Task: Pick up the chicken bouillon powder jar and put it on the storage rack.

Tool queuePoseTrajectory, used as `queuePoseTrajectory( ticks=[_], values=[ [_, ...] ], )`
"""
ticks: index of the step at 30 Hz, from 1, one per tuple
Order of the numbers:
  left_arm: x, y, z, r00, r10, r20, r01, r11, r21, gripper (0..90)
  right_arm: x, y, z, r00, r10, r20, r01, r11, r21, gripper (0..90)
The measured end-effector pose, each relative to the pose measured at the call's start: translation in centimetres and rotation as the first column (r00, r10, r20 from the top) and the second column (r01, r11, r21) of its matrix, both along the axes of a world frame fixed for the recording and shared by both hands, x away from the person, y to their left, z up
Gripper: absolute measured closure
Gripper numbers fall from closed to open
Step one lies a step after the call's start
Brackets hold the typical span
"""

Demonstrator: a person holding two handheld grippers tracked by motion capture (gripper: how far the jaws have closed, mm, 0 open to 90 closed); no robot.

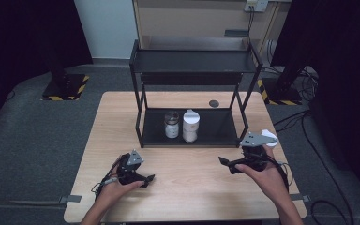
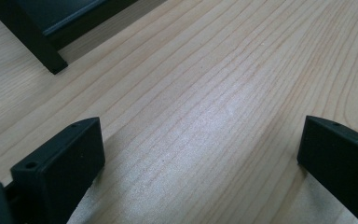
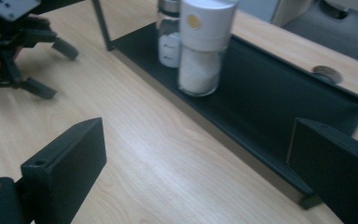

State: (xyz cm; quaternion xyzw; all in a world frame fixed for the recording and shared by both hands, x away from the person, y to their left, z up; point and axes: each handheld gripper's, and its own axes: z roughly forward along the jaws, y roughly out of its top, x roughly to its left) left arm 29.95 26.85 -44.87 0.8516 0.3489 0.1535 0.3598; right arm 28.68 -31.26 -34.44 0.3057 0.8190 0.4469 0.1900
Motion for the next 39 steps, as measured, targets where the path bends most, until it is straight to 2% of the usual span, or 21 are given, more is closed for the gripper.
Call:
queuePoseTrajectory(
  ticks=[5, 9, 17, 20, 30, 39],
  values=[
    [0.0, 0.0, 0.0, 1.0000, 0.000, 0.000, 0.000, 1.0000, 0.000, 0.0, -0.4, -1.2, 1.4, 0.9968, -0.070, 0.040, 0.071, 0.997, -0.012, 5.0],
    [0.0, 0.0, 0.0, 1.0000, 0.000, 0.000, 0.000, 1.0000, 0.000, 0.0, -0.8, -2.5, 2.2, 0.9886, -0.132, 0.072, 0.131, 0.991, 0.012, 5.0],
    [0.0, 0.0, 0.0, 1.0000, 0.000, 0.000, 0.000, 1.0000, 0.000, 0.0, -0.8, -3.4, 1.9, 0.9735, -0.210, 0.090, 0.212, 0.977, -0.013, 4.7],
    [0.0, 0.0, 0.0, 1.0000, 0.000, 0.000, 0.000, 1.0000, 0.000, 0.0, -0.9, -3.4, 1.6, 0.9638, -0.246, 0.104, 0.250, 0.968, -0.028, 4.4],
    [0.0, 0.0, 0.0, 1.0000, 0.000, 0.000, 0.000, 1.0000, 0.000, 0.0, -0.9, -5.2, 0.5, 0.9338, -0.347, 0.088, 0.349, 0.937, -0.006, 4.1],
    [0.0, 0.0, 0.0, 1.0000, 0.000, 0.000, 0.000, 1.0000, 0.000, 0.0, -0.4, -6.1, -0.7, 0.9242, -0.379, 0.046, 0.381, 0.924, -0.023, 4.1]
  ],
)
